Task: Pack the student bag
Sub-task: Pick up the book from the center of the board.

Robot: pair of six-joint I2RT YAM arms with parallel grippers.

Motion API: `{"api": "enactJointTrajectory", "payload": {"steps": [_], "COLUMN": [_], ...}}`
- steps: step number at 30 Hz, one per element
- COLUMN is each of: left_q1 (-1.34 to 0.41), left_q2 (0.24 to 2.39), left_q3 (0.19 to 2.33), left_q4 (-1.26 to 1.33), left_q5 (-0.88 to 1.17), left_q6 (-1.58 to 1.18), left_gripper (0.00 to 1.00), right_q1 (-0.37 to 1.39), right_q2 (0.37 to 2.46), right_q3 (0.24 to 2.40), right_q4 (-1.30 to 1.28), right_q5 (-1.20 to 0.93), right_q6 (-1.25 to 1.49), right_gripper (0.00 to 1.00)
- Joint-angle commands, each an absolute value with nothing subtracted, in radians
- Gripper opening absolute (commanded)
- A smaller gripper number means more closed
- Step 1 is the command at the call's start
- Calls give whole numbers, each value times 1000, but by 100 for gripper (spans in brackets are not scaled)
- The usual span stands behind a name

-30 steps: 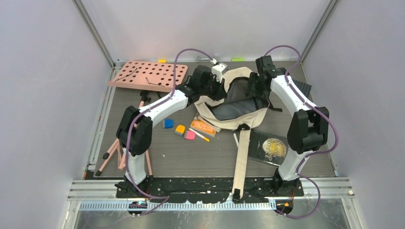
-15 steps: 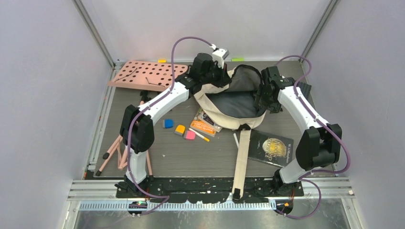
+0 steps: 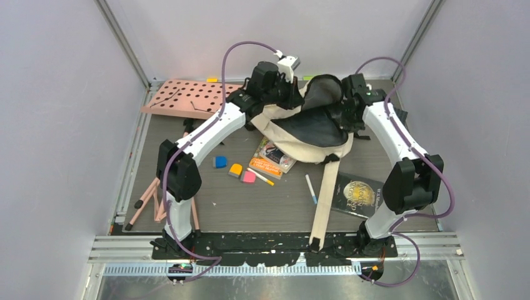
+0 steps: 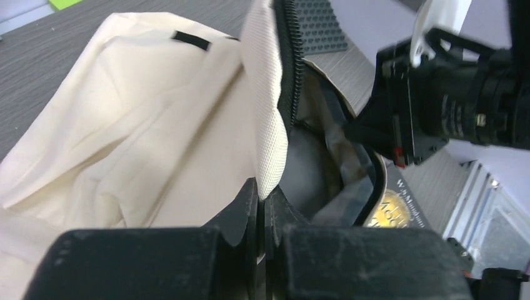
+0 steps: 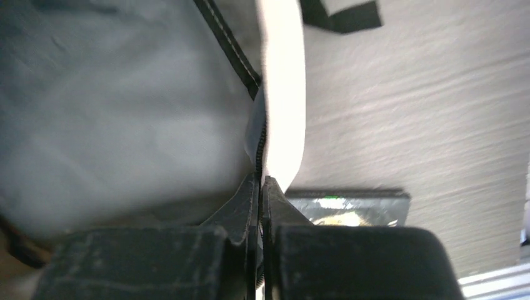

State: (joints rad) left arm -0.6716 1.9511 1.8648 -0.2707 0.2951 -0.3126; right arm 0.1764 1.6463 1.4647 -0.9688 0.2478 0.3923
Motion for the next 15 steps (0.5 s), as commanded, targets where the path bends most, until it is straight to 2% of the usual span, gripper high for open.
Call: {"api": "enactJointTrajectory", "payload": {"steps": [1, 10, 15], "left_q1": [-702, -672, -544], "left_q2": [1837, 1867, 1944], "left_q3": [2019, 1991, 1858], "left_q4": [-326, -361, -183], "left_q5": [313, 244, 300], "left_q6": [-403, -601, -736], "left_gripper": [0, 0, 0], "right_q1": [132, 40, 31], "right_q2": [1640, 1819, 1897], "right_q3": [1661, 1845, 1858], "right_q4": [-964, -948, -863], "right_q5": [358, 321, 321], "right_q6": [220, 128, 150], "right_gripper": [1, 1, 1]}}
